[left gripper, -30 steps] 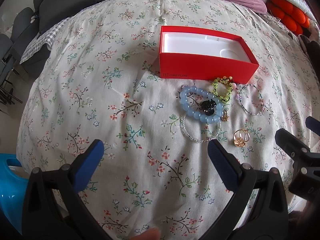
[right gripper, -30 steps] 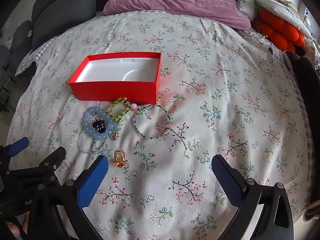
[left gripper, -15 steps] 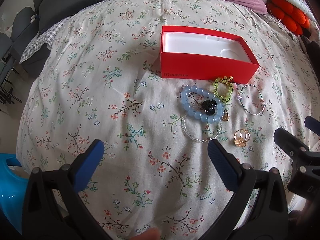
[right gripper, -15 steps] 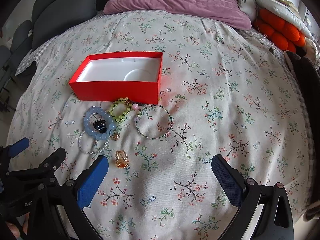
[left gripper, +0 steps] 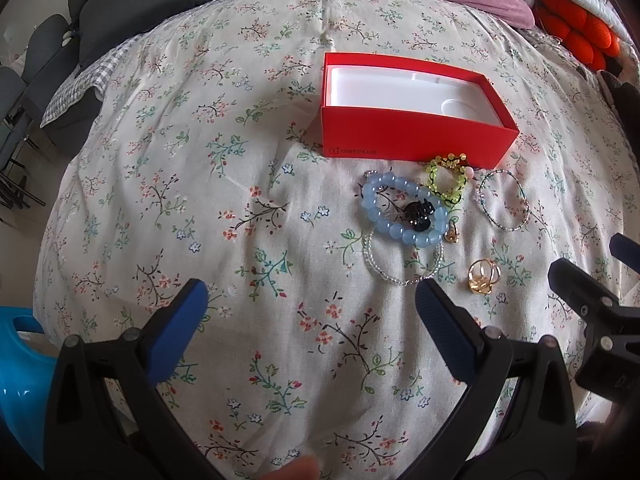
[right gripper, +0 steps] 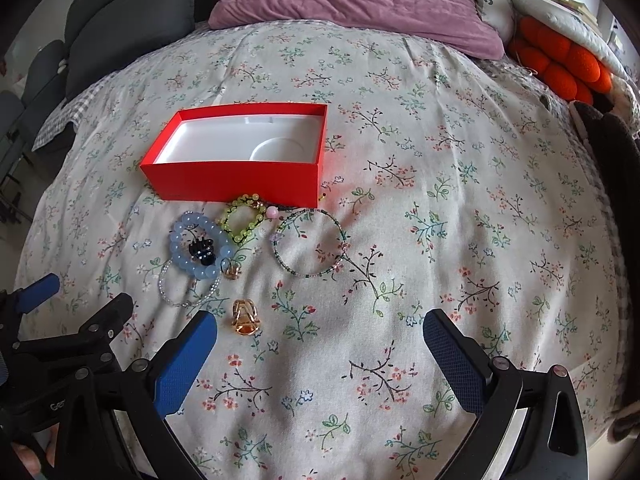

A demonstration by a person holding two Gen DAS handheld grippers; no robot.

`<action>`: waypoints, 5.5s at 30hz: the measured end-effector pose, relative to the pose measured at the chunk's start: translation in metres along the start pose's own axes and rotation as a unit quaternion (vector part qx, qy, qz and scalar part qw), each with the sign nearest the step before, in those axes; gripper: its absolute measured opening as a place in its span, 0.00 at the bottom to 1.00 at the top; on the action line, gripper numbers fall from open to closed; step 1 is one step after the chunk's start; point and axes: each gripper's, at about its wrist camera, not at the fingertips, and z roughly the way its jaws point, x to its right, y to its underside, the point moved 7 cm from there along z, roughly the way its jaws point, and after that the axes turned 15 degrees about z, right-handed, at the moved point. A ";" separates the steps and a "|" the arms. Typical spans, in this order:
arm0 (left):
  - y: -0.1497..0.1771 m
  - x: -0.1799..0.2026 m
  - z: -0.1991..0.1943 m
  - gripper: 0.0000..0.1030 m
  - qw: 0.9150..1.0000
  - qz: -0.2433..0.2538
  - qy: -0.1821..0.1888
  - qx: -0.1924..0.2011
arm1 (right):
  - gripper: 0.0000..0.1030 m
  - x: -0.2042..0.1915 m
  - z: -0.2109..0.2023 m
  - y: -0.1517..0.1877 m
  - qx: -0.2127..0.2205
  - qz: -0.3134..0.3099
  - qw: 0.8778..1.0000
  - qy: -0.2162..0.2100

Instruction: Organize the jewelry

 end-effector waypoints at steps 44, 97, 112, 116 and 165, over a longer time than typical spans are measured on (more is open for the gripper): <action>-0.042 -0.008 0.027 0.99 0.992 0.031 0.119 -0.009 | 1.00 0.017 0.032 -0.044 -0.026 0.006 0.997 -0.065; -0.071 -0.001 0.011 0.12 0.967 0.044 0.234 0.091 | 0.04 0.009 0.034 -0.070 -0.002 0.022 0.994 -0.107; -0.100 -0.002 -0.040 0.12 0.952 0.032 0.255 0.164 | 0.04 -0.006 -0.016 -0.086 0.043 0.022 0.989 -0.138; -0.119 -0.003 -0.051 0.12 0.943 0.009 0.270 0.193 | 0.04 -0.011 -0.022 -0.094 0.052 0.038 0.987 -0.147; -0.137 -0.038 0.006 0.72 0.987 0.024 0.078 0.138 | 0.35 -0.035 0.021 -0.131 0.057 0.038 0.991 -0.112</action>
